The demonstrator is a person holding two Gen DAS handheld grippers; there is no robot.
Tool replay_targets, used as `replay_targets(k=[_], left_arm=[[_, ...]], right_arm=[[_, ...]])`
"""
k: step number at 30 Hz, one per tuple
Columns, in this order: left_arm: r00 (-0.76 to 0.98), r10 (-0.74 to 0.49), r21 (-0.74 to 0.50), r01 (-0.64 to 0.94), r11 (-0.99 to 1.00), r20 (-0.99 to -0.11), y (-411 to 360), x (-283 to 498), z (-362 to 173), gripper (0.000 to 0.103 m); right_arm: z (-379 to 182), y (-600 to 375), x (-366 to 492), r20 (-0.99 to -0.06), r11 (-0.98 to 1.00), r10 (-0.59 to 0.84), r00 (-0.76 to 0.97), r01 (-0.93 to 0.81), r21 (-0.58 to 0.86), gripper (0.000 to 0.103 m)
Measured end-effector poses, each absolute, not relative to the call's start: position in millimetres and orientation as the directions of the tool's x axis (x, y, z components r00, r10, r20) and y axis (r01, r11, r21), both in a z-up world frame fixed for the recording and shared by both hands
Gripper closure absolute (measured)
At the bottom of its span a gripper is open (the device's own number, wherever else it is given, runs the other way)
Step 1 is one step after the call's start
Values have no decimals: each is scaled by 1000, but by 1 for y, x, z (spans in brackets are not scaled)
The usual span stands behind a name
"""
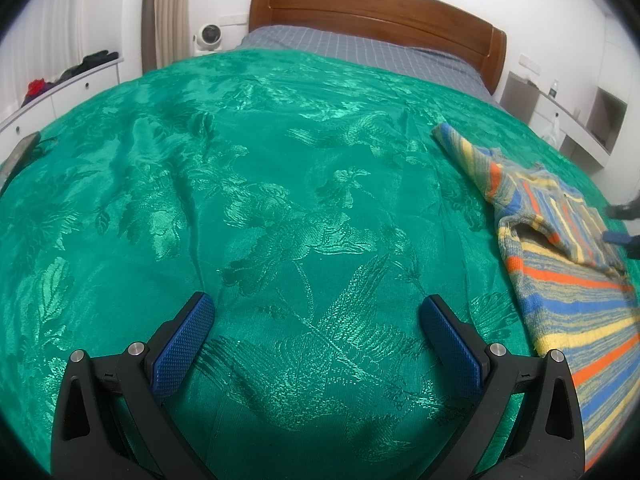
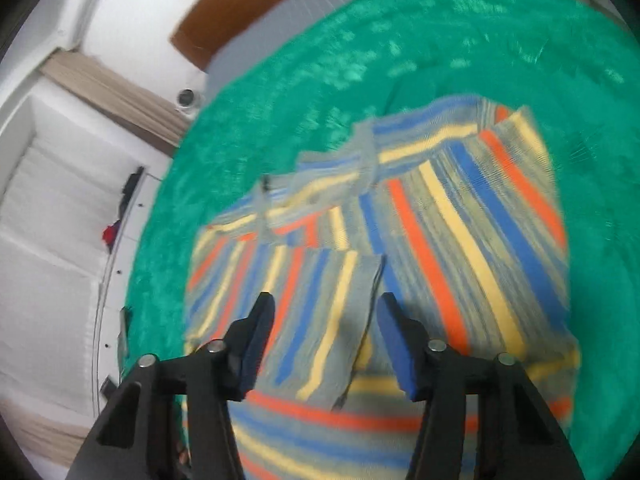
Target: Fold small clothes
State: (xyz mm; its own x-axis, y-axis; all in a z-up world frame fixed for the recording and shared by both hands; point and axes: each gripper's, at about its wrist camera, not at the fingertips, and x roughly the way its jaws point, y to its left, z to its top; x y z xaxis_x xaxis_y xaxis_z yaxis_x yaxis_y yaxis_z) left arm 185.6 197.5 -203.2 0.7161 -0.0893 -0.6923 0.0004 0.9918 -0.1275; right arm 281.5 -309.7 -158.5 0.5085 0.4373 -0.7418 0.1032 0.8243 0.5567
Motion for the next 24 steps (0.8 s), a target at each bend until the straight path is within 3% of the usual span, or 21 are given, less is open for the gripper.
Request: replay_targets(k=[2, 5, 9, 13, 15, 16, 18, 24], left_arm=[[717, -92, -131, 1, 991, -691, 198, 186, -203, 1], [718, -95, -135, 2, 991, -689, 198, 186, -203, 1], [720, -96, -137, 2, 991, -687, 198, 186, -203, 1], [720, -95, -136, 1, 991, -687, 198, 186, -204, 1], [720, -95, -136, 1, 991, -687, 198, 185, -204, 1], [720, -95, -136, 1, 991, -687, 198, 186, -204, 1], [720, -96, -136, 2, 991, -687, 198, 185, -204, 1], [720, -95, -136, 1, 991, -687, 197, 186, -204, 1]], right_arm=[[-173, -311, 295, -763, 822, 430, 483, 140, 552, 58], [-177, -303, 310, -800, 855, 412, 436, 119, 505, 98], [-138, -289, 311, -755, 918, 335, 564, -14, 397, 99], [-155, -281, 320, -822, 970, 209, 530, -8, 242, 93], [-169, -287, 320, -855, 975, 174, 488, 36, 219, 75], [-169, -293, 314, -839, 965, 196, 508, 49, 256, 71], [-160, -302, 299, -809, 952, 213, 548, 69, 297, 48], [-141, -294, 261, -751, 919, 326, 575, -5, 395, 48]])
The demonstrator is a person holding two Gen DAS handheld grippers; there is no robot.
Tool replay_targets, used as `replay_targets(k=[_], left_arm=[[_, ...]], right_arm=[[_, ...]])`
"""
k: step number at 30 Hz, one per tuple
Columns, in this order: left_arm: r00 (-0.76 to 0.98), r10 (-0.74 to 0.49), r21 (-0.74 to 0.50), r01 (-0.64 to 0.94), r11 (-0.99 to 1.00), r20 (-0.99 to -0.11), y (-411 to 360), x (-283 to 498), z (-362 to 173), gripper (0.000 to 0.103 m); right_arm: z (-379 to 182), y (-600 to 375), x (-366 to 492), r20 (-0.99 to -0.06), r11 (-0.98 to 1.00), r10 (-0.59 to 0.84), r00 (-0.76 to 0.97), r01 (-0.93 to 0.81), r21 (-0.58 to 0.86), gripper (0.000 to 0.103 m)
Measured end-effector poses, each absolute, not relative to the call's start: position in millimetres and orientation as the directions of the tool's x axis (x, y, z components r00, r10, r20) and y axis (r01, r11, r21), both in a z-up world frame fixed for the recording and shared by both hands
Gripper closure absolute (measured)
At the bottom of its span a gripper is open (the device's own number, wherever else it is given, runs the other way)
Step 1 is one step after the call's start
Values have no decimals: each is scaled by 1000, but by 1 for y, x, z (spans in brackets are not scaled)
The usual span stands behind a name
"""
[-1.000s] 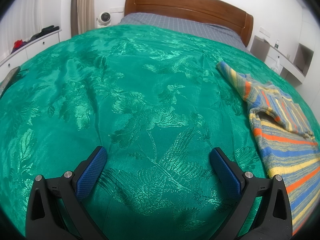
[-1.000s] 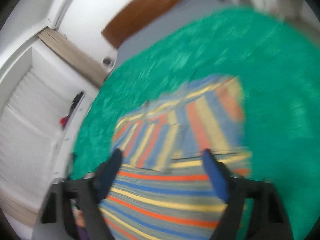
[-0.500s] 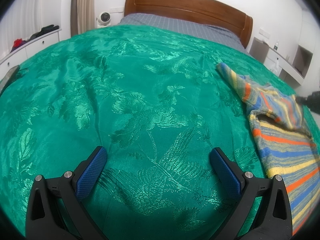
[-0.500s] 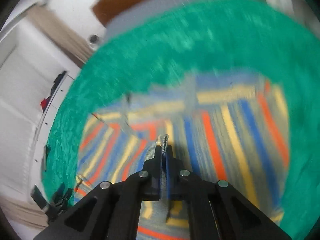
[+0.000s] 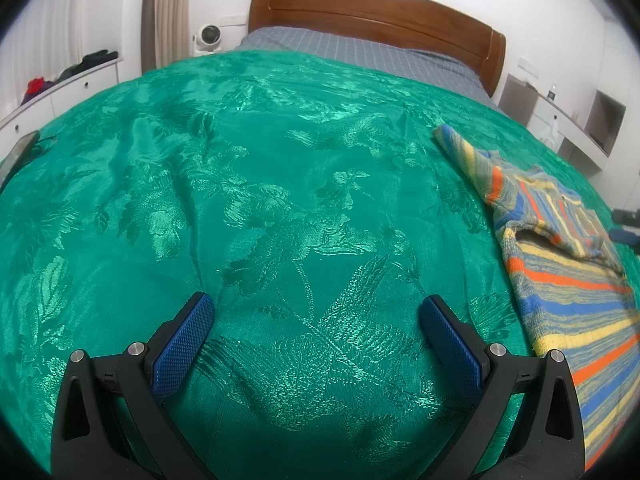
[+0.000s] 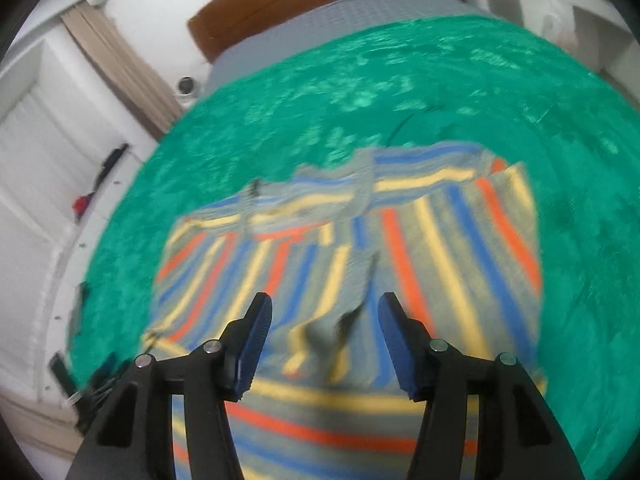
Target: Fold small clothes
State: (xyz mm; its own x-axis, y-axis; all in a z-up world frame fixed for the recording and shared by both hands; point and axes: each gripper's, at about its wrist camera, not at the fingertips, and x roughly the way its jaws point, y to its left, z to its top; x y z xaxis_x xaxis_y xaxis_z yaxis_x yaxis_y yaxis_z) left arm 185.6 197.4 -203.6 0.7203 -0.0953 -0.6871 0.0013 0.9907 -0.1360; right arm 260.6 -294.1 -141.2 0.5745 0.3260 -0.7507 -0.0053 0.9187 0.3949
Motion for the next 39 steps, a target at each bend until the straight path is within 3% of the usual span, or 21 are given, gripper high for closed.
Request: replay_targets(k=[9, 19, 24, 28, 30, 34, 36, 39], left_arm=[[720, -96, -136, 1, 991, -687, 197, 186, -204, 1], [721, -96, -137, 1, 991, -686, 197, 186, -204, 1], [717, -85, -124, -3, 992, -692, 196, 186, -204, 1], [683, -51, -85, -17, 996, -728, 190, 193, -198, 1], [669, -51, -79, -11, 997, -741, 185, 199, -188, 1], [681, -164, -196, 30, 980, -714, 167, 217, -155, 1], [670, -214, -224, 72, 972, -711, 148, 232, -143, 1], [674, -213, -172, 129, 977, -707, 112, 255, -137, 1]], right_arm=[[-159, -267, 245, -813, 975, 206, 545, -44, 218, 48], [-118, -325, 144, -742, 996, 44, 668, 24, 81, 45], [-115, -386, 75, -701, 979, -141, 699, 203, 6, 30], [-139, -433, 43, -705, 942, -284, 650, 327, -78, 29], [-153, -447, 39, -726, 934, -293, 622, 350, -77, 29], [-183, -453, 40, -757, 937, -273, 594, 341, -71, 28], [-186, -450, 40, -734, 933, -292, 613, 351, -79, 21], [-191, -451, 44, -727, 927, -304, 616, 368, -75, 11]])
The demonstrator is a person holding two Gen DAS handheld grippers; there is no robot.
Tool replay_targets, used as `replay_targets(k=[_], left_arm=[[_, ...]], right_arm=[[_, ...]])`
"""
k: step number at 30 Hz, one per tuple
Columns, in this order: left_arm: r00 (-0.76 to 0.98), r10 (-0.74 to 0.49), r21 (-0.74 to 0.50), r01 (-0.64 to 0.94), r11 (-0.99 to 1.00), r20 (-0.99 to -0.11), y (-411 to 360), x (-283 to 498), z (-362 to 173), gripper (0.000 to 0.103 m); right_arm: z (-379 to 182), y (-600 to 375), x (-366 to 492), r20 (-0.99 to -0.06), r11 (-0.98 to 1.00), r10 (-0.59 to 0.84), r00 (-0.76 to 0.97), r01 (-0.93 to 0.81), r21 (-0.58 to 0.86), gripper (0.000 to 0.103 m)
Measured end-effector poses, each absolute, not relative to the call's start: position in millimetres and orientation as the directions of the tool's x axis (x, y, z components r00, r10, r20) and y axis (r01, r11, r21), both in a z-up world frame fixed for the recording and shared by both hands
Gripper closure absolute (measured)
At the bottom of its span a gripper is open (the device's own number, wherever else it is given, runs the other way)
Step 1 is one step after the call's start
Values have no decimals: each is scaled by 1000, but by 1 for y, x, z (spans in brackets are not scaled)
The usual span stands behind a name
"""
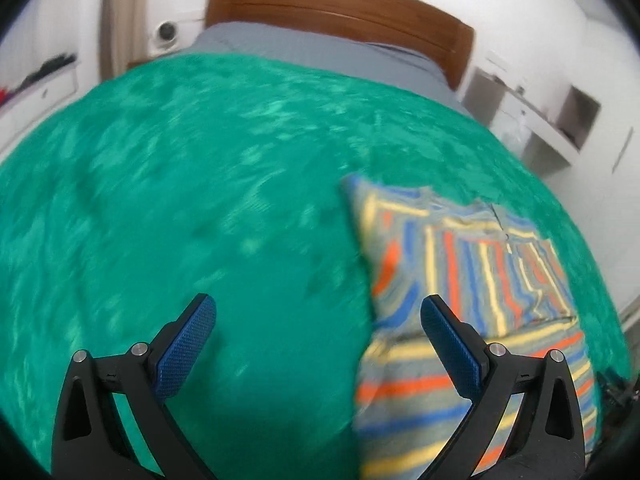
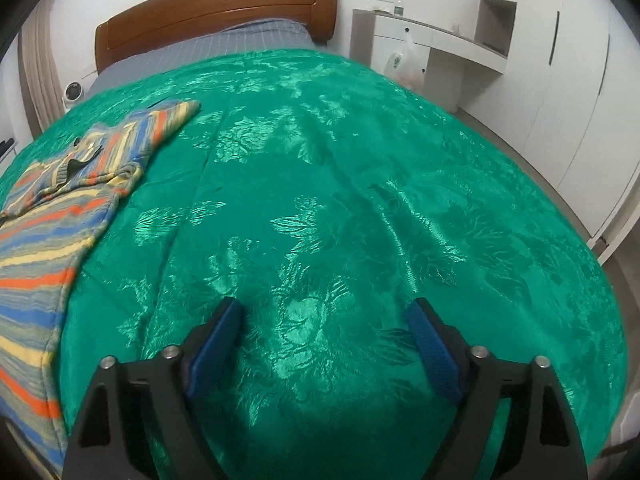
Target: Fold small clothes
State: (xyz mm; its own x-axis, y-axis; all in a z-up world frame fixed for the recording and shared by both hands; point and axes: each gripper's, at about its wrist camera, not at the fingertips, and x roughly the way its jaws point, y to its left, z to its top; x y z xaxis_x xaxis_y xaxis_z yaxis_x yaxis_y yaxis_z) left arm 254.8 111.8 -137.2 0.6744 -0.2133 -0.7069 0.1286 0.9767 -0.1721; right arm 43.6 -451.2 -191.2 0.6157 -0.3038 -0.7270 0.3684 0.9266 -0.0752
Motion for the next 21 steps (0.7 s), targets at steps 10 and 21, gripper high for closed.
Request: replay_targets(k=[10, 21], left_arm=[[587, -95, -32, 117, 993, -804, 89, 283, -198, 0], [573, -144, -93, 118, 989, -807, 144, 200, -165, 1]], right_arm=[[-203, -457, 43, -711, 926, -284, 643, 377, -30, 4], [-202, -460, 42, -717, 931, -259, 648, 366, -5, 2]])
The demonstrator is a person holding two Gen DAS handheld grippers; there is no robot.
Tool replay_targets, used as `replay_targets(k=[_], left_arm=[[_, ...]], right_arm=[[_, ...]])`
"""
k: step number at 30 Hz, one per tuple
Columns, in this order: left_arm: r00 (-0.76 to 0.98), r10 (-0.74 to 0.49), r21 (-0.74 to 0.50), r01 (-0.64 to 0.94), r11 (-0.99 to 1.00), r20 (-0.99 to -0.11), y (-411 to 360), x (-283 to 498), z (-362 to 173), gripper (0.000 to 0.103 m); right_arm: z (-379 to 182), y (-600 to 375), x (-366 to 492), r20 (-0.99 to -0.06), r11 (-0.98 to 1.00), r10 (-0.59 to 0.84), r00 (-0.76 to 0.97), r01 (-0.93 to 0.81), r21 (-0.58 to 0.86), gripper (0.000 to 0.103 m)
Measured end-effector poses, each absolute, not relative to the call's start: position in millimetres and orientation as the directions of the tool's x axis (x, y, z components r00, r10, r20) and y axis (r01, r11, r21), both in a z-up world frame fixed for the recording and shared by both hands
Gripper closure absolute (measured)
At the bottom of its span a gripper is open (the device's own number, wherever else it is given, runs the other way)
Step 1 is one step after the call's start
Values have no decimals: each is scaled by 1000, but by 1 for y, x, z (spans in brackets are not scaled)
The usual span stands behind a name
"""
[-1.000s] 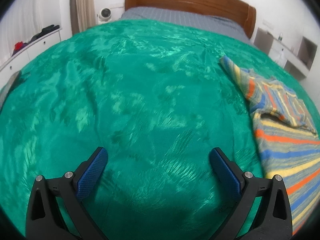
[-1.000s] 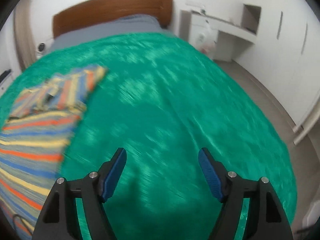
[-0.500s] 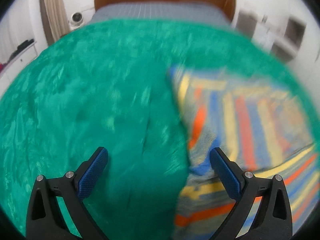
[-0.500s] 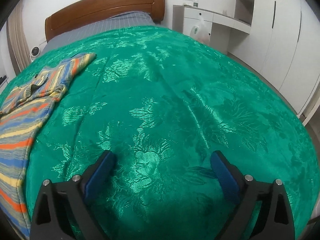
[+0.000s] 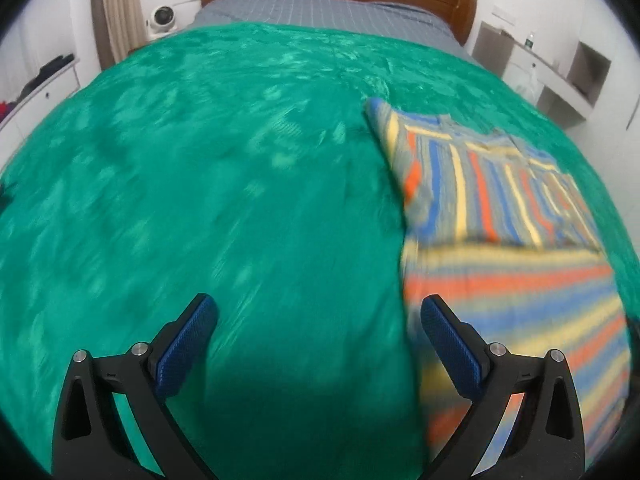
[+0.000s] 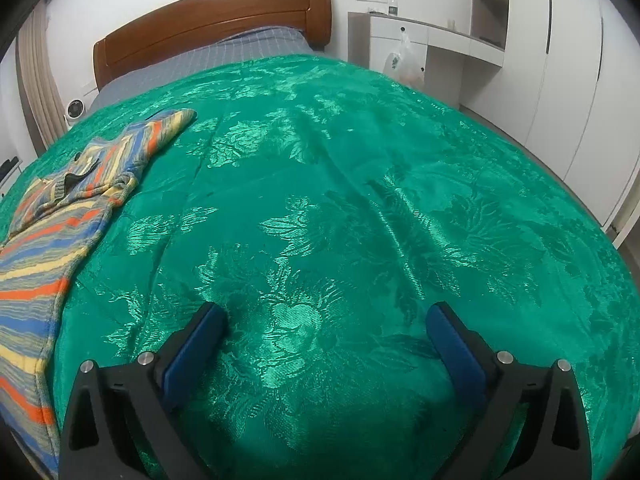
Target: Fold small clothes
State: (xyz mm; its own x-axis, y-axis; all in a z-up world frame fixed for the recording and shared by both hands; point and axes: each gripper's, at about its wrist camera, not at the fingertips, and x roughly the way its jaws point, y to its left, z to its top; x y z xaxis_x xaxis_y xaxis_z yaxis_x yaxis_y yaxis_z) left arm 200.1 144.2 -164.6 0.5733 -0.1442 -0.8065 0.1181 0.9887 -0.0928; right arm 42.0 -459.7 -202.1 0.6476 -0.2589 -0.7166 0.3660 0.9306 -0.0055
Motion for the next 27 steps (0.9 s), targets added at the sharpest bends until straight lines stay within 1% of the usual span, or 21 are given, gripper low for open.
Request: replay_targets(k=[4, 6, 8, 9, 11, 12, 14, 15, 17, 19, 21, 22, 23, 24, 25, 26, 27], left_arm=[[531, -162, -107, 134, 985, -832, 166, 138, -156, 1], [499, -194, -146, 136, 980, -845, 171, 107, -155, 1], [458, -230, -184, 143, 972, -858, 168, 86, -158, 1], [437, -238, -190, 151, 970, -867, 163, 78, -161, 1], [394, -230, -172, 176, 969, -890, 148, 57, -171, 1], [382, -226, -165, 187, 968, -896, 143, 52, -175, 1], [347, -219, -144, 229, 963, -912, 125, 38, -185, 2], [335, -209, -130, 243, 961, -919, 119, 34, -190, 2], [313, -170, -85, 269, 959, -934, 106, 26, -196, 7], [300, -148, -55, 295, 954, -942, 97, 22, -197, 16], [274, -145, -57, 306, 950, -951, 93, 20, -197, 20], [256, -133, -50, 308, 950, -957, 91, 18, -200, 25], [245, -123, -43, 309, 950, -962, 91, 17, -202, 29], [233, -111, -35, 308, 951, -966, 90, 16, -204, 43], [219, -108, -37, 307, 951, -970, 90, 16, -204, 68], [201, -120, -55, 303, 951, -972, 91, 16, -205, 86], [179, -144, -86, 295, 952, -973, 93, 15, -205, 97]], right_arm=[[-189, -461, 42, -757, 949, -201, 622, 315, 7, 3], [-172, -459, 32, -760, 968, -145, 633, 249, 23, 5], [-145, -449, 12, -746, 990, -83, 661, 138, 12, 5], [-134, -442, 1, -747, 998, -35, 664, 63, 10, 5], [-116, -422, -26, -775, 991, 114, 622, -122, 48, 5], [-111, -411, -40, -796, 974, 194, 574, -208, 87, 5], [-112, -394, -61, -826, 936, 305, 473, -308, 170, 5], [-115, -386, -71, -833, 926, 328, 445, -328, 189, 5], [-127, -376, -77, -842, 925, 337, 420, -315, 213, 5], [-146, -371, -73, -843, 927, 358, 401, -261, 269, 11], [-166, -369, -64, -842, 922, 386, 378, -196, 334, 26], [-178, -367, -58, -845, 917, 399, 355, -163, 365, 30], [-185, -364, -56, -850, 916, 402, 341, -144, 375, 37], [-191, -361, -56, -854, 914, 406, 325, -129, 385, 44], [-195, -358, -54, -860, 914, 406, 309, -122, 387, 51], [-197, -355, -53, -867, 916, 401, 297, -130, 379, 82], [-196, -352, -54, -872, 918, 397, 285, -145, 370, 97]])
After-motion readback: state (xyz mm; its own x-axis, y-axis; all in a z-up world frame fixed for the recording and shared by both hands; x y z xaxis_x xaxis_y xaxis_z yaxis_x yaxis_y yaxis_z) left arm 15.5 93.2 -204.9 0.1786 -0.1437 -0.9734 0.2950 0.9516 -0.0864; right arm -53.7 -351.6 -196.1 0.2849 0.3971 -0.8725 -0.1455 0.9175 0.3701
